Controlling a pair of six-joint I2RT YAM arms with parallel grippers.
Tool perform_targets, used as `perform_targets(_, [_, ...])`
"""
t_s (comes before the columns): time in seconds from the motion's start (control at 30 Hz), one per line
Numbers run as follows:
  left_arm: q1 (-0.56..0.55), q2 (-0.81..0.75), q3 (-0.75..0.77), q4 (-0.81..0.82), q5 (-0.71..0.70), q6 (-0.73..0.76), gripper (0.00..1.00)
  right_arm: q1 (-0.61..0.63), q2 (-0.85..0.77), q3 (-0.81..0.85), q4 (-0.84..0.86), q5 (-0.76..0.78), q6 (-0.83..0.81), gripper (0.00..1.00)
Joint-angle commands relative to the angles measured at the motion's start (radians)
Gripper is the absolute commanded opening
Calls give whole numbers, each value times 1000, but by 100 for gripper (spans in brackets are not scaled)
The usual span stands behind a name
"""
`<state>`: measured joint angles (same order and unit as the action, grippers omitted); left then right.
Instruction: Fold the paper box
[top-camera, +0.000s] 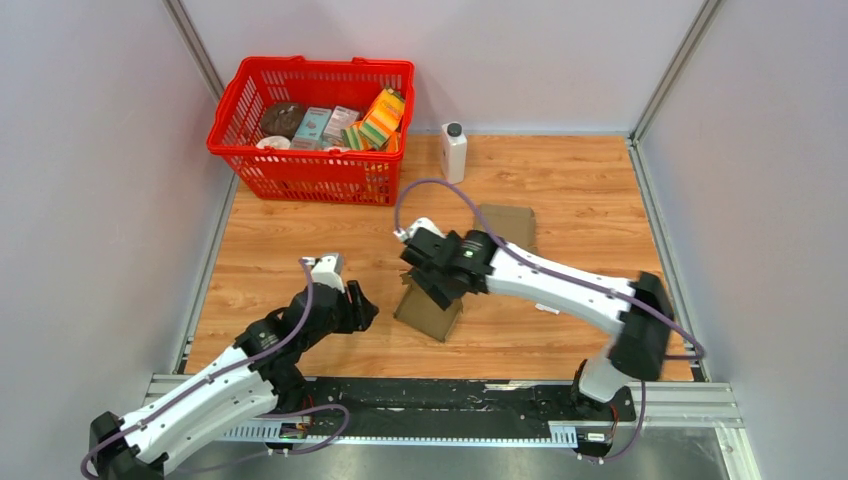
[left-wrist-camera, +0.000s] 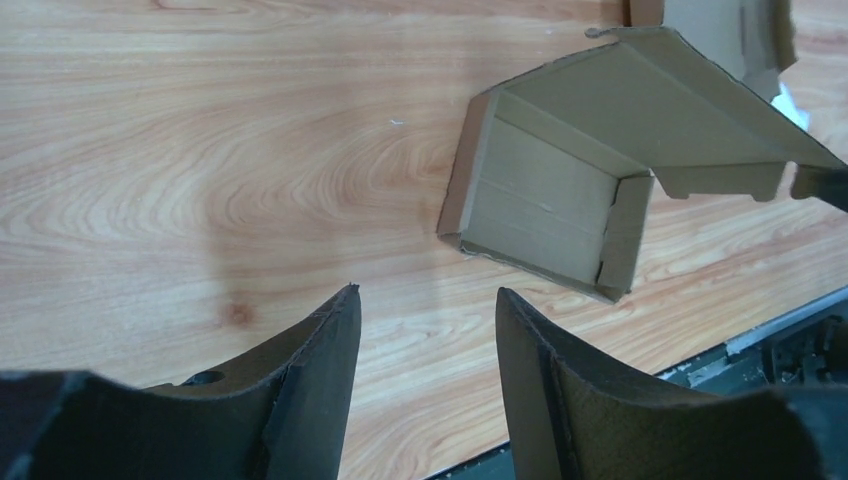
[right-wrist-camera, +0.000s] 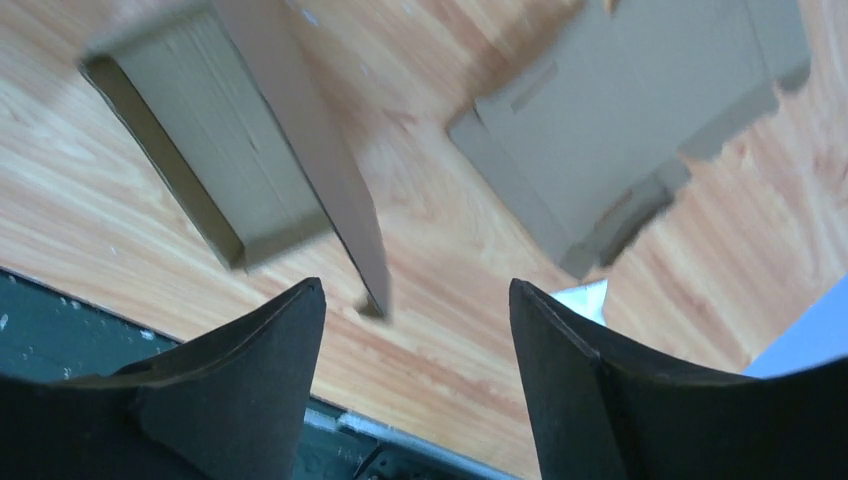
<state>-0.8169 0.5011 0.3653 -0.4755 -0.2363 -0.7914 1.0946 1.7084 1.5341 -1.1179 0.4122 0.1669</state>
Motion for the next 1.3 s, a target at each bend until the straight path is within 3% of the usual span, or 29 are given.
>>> perform_targets(0.0, [64, 141, 47, 144, 106, 107, 60, -27, -300, -236, 175, 7, 216, 74])
perform_targets(0.17, [127, 401, 93, 316, 178, 147, 60, -47, -612, -633, 458, -162, 415, 79])
perform_targets(0.37, [145, 687, 145, 552, 405, 141, 60, -82, -782, -917, 818, -279, 609, 79])
perform_targets(0.5, [145, 803, 123, 726, 451, 97, 57, -134, -767, -1060, 1073, -396, 612, 79])
perform_targets(0.63, [144, 876, 75, 845, 511, 25, 52, -162, -693, -1094, 1185, -467, 594, 78])
perform_targets(0.77, [125, 854, 12, 902, 479, -32, 51, -183, -549, -1037, 1216, -496, 573, 77])
perform_targets(0.97, [96, 685, -68, 821, 366, -58, 52, -225, -409, -909, 1201, -510, 470, 78])
perform_targets(1.1, [99, 481, -86, 584, 241, -5, 55, -251, -342, -771, 947, -428, 340, 78])
perform_targets(1.27, [107, 372, 13, 332, 134, 119, 60, -249, -375, -739, 745, -374, 270, 79])
